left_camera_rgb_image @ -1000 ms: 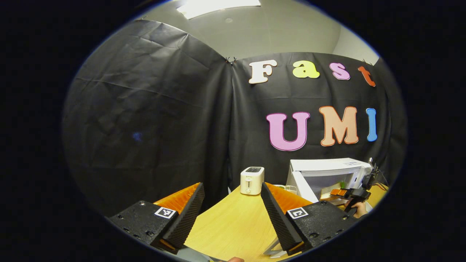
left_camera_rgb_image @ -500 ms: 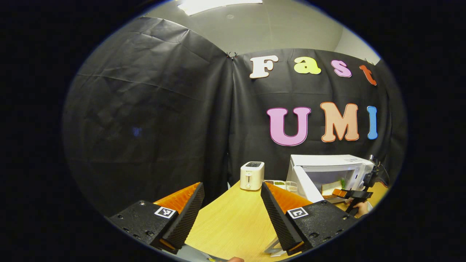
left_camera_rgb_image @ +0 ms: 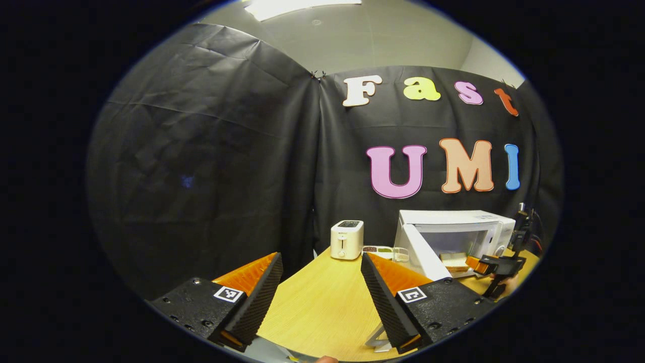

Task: Open the microwave oven with the left hand, put the food in, and close the microwave oven.

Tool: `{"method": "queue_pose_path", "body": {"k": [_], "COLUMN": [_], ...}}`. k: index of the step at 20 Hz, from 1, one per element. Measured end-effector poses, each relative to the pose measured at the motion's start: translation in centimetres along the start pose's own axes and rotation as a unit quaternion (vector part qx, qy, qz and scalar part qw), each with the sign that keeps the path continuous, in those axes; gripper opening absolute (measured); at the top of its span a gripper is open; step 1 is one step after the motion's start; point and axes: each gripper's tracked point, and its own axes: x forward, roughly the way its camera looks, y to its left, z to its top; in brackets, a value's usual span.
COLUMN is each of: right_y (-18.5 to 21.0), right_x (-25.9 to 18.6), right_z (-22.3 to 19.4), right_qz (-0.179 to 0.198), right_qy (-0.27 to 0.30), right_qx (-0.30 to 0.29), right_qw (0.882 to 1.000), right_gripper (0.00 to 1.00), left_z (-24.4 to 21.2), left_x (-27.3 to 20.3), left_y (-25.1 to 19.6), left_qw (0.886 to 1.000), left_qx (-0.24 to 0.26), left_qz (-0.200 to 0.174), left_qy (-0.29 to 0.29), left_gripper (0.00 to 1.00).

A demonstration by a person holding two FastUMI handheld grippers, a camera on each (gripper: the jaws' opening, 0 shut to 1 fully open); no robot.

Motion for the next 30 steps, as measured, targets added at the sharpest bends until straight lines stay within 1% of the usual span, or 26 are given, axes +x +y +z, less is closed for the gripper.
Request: {"method": "queue_pose_path", "body": {"k": [1, 2, 3, 5, 6, 7, 8, 13, 14, 15, 16, 17, 19, 20, 21, 22, 23, 24, 26, 27, 28, 30], "right_y": [0.3, 0.5, 0.7, 0.7, 0.6, 0.4, 0.1, -4.1, -5.0, -6.1, -7.4, -8.3, -9.8, -10.6, -11.1, -11.6, -11.9, -12.1, -12.1, -12.1, -12.4, -14.1], "right_x": [-0.9, -1.9, -3.1, -5.4, -6.6, -7.7, -8.9, -14.3, -15.1, -15.9, -16.8, -17.4, -19.2, -20.0, -20.7, -21.4, -21.8, -22.4, -23.4, -24.0, -24.5, -25.5], "right_z": [0.8, 1.7, 2.6, 4.5, 5.5, 6.2, 7.1, 10.3, 10.9, 11.2, 11.4, 11.9, 12.6, 12.8, 13.0, 13.5, 14.1, 14.7, 15.6, 16.1, 16.9, 18.9], "right_qz": [0.006, 0.011, 0.016, 0.022, 0.026, 0.031, 0.036, 0.024, 0.019, 0.011, -0.002, -0.012, -0.032, -0.042, -0.051, -0.056, -0.057, -0.054, -0.042, -0.037, -0.036, -0.059], "right_qy": [-0.009, -0.018, -0.028, -0.045, -0.053, -0.058, -0.064, -0.088, -0.094, -0.094, -0.091, -0.095, -0.101, -0.101, -0.101, -0.100, -0.098, -0.096, -0.096, -0.098, -0.102, -0.120], "right_qx": [-0.007, -0.015, -0.023, -0.038, -0.044, -0.050, -0.053, -0.066, -0.064, -0.060, -0.055, -0.053, -0.065, -0.075, -0.085, -0.092, -0.095, -0.091, -0.071, -0.063, -0.058, -0.060], "right_qw": [1.000, 1.000, 0.999, 0.998, 0.997, 0.997, 0.996, 0.994, 0.993, 0.994, 0.994, 0.994, 0.992, 0.991, 0.990, 0.989, 0.989, 0.990, 0.992, 0.993, 0.992, 0.989], "right_gripper": [0.96, 0.96, 0.96, 0.96, 0.91, 0.92, 0.92, 0.92, 0.96, 0.92, 0.92, 0.96, 0.96, 0.91, 0.91, 0.96, 0.96, 0.92, 0.92, 0.92, 0.92, 0.91], "left_z": [-0.4, -0.6, -0.9, -2.0, -2.4, -2.8, -3.1, -3.2, -3.0, -3.1, -3.1, -3.2, -3.5, -3.6, -3.8, -3.9, -3.9, -3.9, -4.0, -4.1, -4.4, -5.1], "left_x": [-0.4, -0.6, -0.8, -1.3, -1.6, -1.7, -1.9, -2.8, -3.0, -3.1, -3.2, -3.3, -3.4, -3.5, -3.7, -3.9, -3.9, -3.9, -3.9, -3.8, -3.9, -4.1], "left_y": [0.1, 0.2, 0.2, 0.1, 0.1, 0.0, -0.1, -1.3, -1.6, -1.8, -2.1, -2.7, -3.4, -3.7, -3.9, -4.2, -4.4, -4.7, -5.2, -5.7, -6.2, -7.3], "left_qw": [1.000, 1.000, 1.000, 1.000, 1.000, 1.000, 1.000, 0.999, 0.999, 0.998, 0.998, 0.998, 0.997, 0.996, 0.996, 0.995, 0.995, 0.994, 0.994, 0.993, 0.993, 0.991], "left_qx": [0.000, 0.001, 0.002, 0.005, 0.007, 0.010, 0.013, 0.022, 0.023, 0.023, 0.021, 0.021, 0.024, 0.027, 0.030, 0.034, 0.038, 0.043, 0.051, 0.052, 0.051, 0.049], "left_qz": [-0.001, -0.002, -0.004, -0.009, -0.013, -0.016, -0.020, -0.045, -0.049, -0.053, -0.058, -0.066, -0.080, -0.085, -0.090, -0.094, -0.095, -0.097, -0.100, -0.103, -0.108, -0.121], "left_qy": [0.001, 0.003, 0.006, 0.014, 0.015, 0.016, 0.016, 0.008, 0.003, -0.001, -0.003, -0.004, -0.001, 0.001, 0.002, 0.002, 0.002, 0.002, 0.004, 0.006, 0.010, 0.019], "left_gripper": [0.95, 0.92, 0.95, 0.96, 0.96, 0.96, 0.95, 0.89, 0.84, 0.80, 0.78, 0.76, 0.71, 0.65, 0.60, 0.53, 0.49, 0.38, 0.25, 0.20, 0.14, 0.11]}}
